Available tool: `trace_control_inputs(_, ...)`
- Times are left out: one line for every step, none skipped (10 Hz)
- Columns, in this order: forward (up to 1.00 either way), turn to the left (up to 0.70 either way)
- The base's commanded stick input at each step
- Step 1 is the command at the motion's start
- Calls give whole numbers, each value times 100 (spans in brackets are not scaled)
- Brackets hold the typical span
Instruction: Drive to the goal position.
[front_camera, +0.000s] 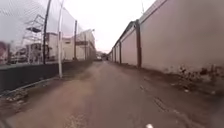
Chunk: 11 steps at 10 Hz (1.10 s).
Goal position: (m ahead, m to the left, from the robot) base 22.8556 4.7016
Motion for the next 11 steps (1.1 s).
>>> trace_control_inputs(70, 0)
trace_control_inputs(70, 0)
trace_control_inputs(70, 0)
trace_control_inputs(70, 0)
trace_control_inputs(70, 0)
trace_control_inputs(70, 0)
trace_control_inputs(70, 0)
trace_control_inputs(70, 0)
trace_control_inputs(70, 0)
trace_control_inputs(70, 0)
trace_control_inputs(70, 0)
